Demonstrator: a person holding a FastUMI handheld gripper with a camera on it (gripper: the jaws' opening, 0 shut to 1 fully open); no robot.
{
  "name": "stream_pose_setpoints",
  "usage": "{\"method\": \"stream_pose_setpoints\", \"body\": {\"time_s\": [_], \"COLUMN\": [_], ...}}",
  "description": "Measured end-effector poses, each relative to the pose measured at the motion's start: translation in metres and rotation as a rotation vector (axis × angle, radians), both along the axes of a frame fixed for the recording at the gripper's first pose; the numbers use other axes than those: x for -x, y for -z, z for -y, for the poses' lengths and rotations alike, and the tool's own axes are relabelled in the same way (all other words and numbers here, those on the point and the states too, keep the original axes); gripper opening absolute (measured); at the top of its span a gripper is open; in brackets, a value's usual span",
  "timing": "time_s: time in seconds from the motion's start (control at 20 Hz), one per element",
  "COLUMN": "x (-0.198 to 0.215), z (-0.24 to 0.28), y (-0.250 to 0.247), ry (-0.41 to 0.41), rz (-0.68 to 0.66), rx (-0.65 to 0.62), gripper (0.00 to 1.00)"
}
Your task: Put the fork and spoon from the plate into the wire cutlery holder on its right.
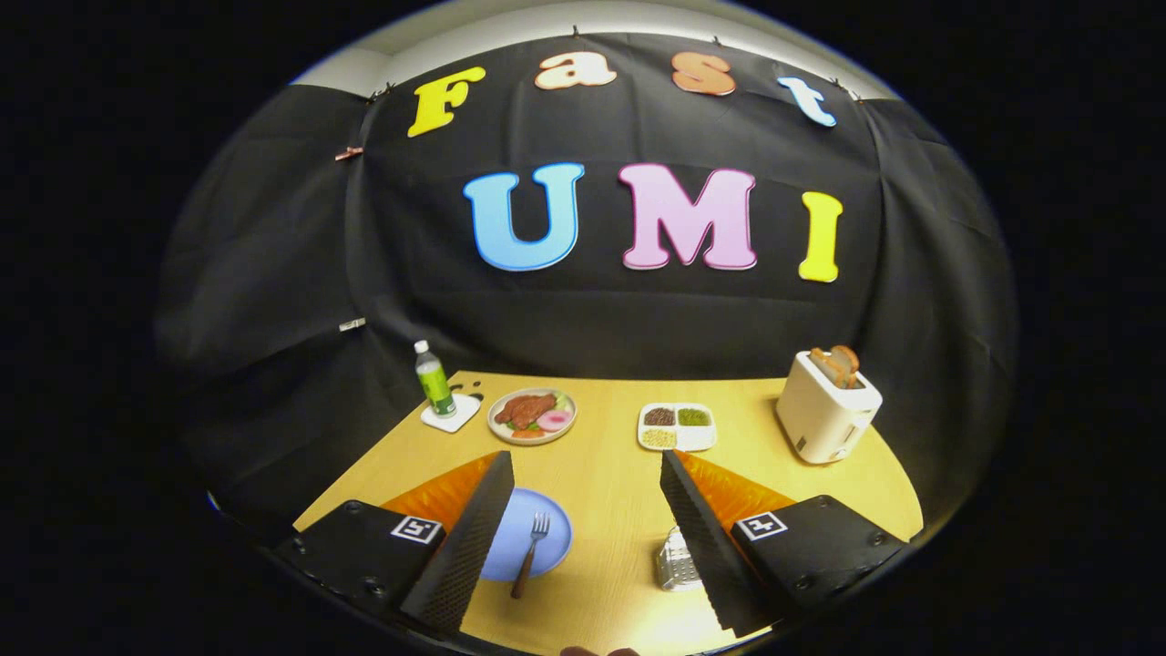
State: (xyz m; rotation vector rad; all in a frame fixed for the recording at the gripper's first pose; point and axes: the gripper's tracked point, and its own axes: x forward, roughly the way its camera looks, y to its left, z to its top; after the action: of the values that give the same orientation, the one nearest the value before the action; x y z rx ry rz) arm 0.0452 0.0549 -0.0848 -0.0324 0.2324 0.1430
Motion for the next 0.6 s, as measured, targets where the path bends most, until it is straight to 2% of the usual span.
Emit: {"method": "stream_pose_setpoints", "body": {"time_s": [0.35,0.6], "x": [-0.023,-0.027], "z": [-0.047,-0.067], "y": [0.099,0.163], "ry": [-0.089,-0.143], "rz": [-0.279,-0.415], "rx": [0.045,0.124], "gripper": [1.00,1.00]}}
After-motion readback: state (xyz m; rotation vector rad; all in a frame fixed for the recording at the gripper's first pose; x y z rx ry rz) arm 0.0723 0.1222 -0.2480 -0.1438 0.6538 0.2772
